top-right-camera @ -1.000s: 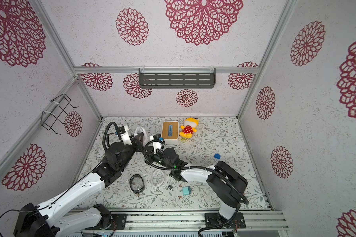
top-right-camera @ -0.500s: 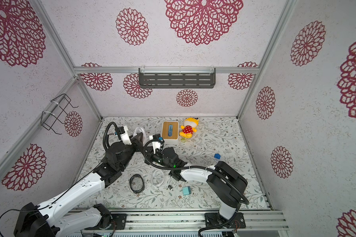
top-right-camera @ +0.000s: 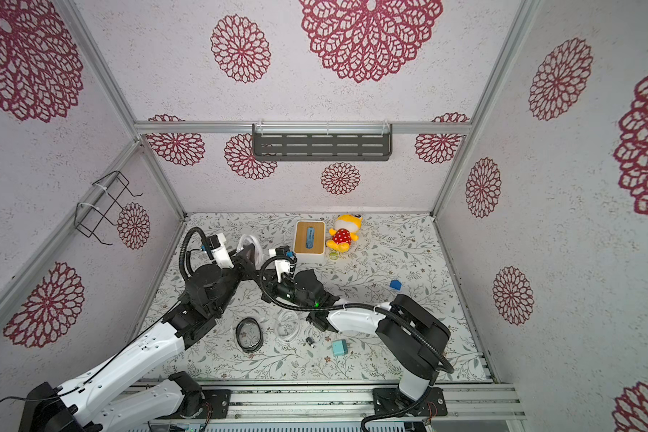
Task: Pack away charging kits
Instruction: Zip the zipper on the storage bag.
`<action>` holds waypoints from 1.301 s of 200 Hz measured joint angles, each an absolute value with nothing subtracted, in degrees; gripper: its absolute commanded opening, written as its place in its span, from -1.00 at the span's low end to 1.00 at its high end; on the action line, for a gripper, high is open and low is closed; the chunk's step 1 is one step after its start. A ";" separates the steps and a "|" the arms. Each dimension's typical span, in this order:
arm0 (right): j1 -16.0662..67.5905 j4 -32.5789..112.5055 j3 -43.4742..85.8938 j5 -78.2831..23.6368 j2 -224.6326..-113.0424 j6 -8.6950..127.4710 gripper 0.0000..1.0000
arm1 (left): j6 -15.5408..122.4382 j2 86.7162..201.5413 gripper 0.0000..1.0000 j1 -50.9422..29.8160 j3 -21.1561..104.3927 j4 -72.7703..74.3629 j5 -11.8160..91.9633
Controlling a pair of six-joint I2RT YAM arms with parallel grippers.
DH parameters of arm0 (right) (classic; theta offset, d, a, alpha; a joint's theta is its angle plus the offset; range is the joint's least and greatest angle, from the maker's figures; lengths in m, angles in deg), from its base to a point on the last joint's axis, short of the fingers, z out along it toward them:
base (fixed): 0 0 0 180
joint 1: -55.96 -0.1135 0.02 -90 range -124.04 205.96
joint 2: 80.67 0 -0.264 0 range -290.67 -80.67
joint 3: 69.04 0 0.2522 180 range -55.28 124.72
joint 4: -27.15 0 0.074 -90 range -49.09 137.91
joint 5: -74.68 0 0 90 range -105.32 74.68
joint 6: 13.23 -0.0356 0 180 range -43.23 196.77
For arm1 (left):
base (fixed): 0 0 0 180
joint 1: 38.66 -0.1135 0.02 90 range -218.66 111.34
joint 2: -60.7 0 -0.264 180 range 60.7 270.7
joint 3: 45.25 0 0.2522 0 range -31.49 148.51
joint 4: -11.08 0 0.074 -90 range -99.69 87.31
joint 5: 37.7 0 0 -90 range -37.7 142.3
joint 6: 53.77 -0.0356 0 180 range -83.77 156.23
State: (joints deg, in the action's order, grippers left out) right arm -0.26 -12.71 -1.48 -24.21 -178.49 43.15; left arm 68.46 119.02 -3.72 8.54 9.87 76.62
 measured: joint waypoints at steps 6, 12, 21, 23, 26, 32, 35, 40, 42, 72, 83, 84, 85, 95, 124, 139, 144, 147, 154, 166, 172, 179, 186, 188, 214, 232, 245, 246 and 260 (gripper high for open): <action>-0.31 -12.65 -1.48 -24.23 -178.49 43.15 -1.00 | 68.63 118.76 -1.00 -3.72 8.26 9.87 76.79; -0.35 -12.54 -1.48 -24.36 -178.49 43.15 -1.00 | 68.72 118.46 -1.00 -3.72 7.95 9.85 77.03; -0.44 -12.36 -1.48 -24.62 -178.49 43.15 -1.00 | 68.85 118.04 -1.00 -3.72 7.56 9.81 77.36; -0.46 -12.34 -1.48 -24.62 -178.49 43.15 -1.00 | 68.85 117.95 -1.00 -3.72 7.47 9.81 77.41; -0.48 -12.32 -1.48 -24.67 -178.49 43.12 -1.00 | 68.85 117.84 -1.00 -3.72 7.34 9.83 77.51; -0.50 -12.32 -1.48 -24.82 -178.52 43.12 -1.00 | 68.85 117.58 -1.00 -3.72 7.15 9.81 77.69; -0.50 -12.32 -1.48 -25.00 -178.56 43.10 -1.00 | 68.85 117.52 -1.00 -3.72 7.08 9.83 77.80; -0.50 -12.34 -1.48 -25.13 -178.60 43.04 -1.00 | 68.85 117.41 -1.00 -3.72 6.99 9.83 77.93; -0.50 -12.34 -1.46 -25.26 -178.60 42.91 -1.00 | 68.83 117.39 -1.00 -3.72 6.97 9.81 77.97; -0.44 -12.25 0.03 -27.03 -180.02 39.85 -1.00 | 68.52 117.36 -1.00 -3.72 6.91 9.91 79.11; -0.35 -12.03 1.10 -28.14 -181.09 38.14 -1.00 | 68.15 117.36 -1.00 -3.75 6.91 9.89 79.90; -0.33 -12.01 1.25 -28.27 -181.25 38.05 -1.00 | 68.15 117.36 -1.00 -3.75 6.91 9.89 79.94; -0.33 -11.99 1.32 -28.34 -181.29 38.01 -1.00 | 68.13 117.36 -1.00 -3.75 6.91 9.89 79.96; -0.26 -11.84 2.28 -29.24 -182.32 36.44 -1.00 | 67.74 117.36 -1.00 -3.83 6.88 9.85 80.53; -0.07 -9.70 2.87 -30.07 -183.43 33.77 -1.00 | 67.25 117.36 -1.00 -3.99 6.80 9.83 82.10; 0.04 -8.30 2.28 -28.93 -183.21 33.68 -1.00 | 67.23 117.36 -1.00 -3.99 6.80 9.50 82.43; 0.04 -7.77 2.00 -28.41 -182.91 33.75 -1.00 | 67.23 117.39 -1.00 -3.99 6.80 9.19 82.41; 0.04 -7.40 1.82 -28.23 -182.71 33.79 -1.00 | 67.25 117.41 -1.00 -3.99 6.80 9.00 82.41; -0.02 -6.64 1.21 -27.38 -181.97 34.08 -1.00 | 67.28 117.45 -1.00 -3.99 6.73 8.84 82.21; -0.13 -5.39 0.38 -26.29 -180.57 34.71 -1.00 | 67.34 117.45 -1.00 -3.92 6.71 8.76 81.41; -0.18 -4.62 0.20 -25.67 -179.94 35.17 -1.00 | 67.47 117.45 -1.00 -3.92 6.71 8.78 81.06; -0.24 -3.73 0.20 -24.95 -179.41 35.74 -1.00 | 67.71 117.45 -1.00 -3.92 6.71 8.87 80.57; -0.28 -3.01 0.20 -24.32 -179.00 36.30 -1.00 | 68.00 117.45 -1.00 -3.94 6.71 9.00 79.94; -0.28 -2.77 0.20 -24.08 -178.82 36.61 -1.00 | 68.13 117.45 -1.00 -3.94 6.71 9.02 79.70; -0.57 -0.56 -0.06 -21.00 -177.58 40.15 -1.00 | 70.71 117.41 -1.00 -4.64 6.71 8.95 76.29; -0.74 0.21 -0.71 -19.27 -176.48 42.95 -1.00 | 73.20 117.17 -1.00 -5.45 6.71 8.78 73.43; -0.77 0.66 -0.98 -18.09 -175.76 45.13 -1.00 | 75.14 116.71 -1.00 -6.04 6.71 8.63 71.09; -0.77 0.69 -1.00 -18.05 -175.74 45.29 -1.00 | 75.21 116.66 -1.00 -6.08 6.71 8.63 70.96; -0.77 1.54 -1.37 -16.34 -174.97 47.41 -1.00 | 77.66 115.90 -1.00 -6.89 6.71 8.69 68.27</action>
